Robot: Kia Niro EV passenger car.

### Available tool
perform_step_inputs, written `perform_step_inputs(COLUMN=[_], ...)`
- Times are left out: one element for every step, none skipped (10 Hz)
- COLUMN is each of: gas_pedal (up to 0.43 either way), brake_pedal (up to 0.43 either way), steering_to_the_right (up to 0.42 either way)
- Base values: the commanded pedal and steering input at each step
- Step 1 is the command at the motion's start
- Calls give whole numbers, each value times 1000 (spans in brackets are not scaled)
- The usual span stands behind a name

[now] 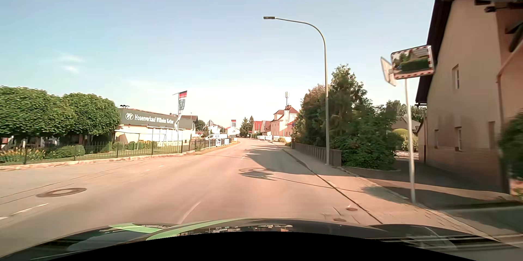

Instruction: Follow the waypoints while adhering to traffic rules and regulations

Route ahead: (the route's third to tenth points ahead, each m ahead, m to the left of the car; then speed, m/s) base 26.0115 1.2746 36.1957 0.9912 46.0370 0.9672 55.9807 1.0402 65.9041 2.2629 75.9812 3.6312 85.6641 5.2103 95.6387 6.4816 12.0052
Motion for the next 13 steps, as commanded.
perform_step_inputs(gas_pedal=[189, 177, 177, 177, 177, 177, 177, 177, 169, 169, 169, 169, 157], brake_pedal=[0, 0, 0, 0, 0, 0, 0, 0, 0, 0, 0, 0, 0], steering_to_the_right=[-1, -2, -3, -4, -4, -4, -4, -1, 3, 3, 0, 0, 0])
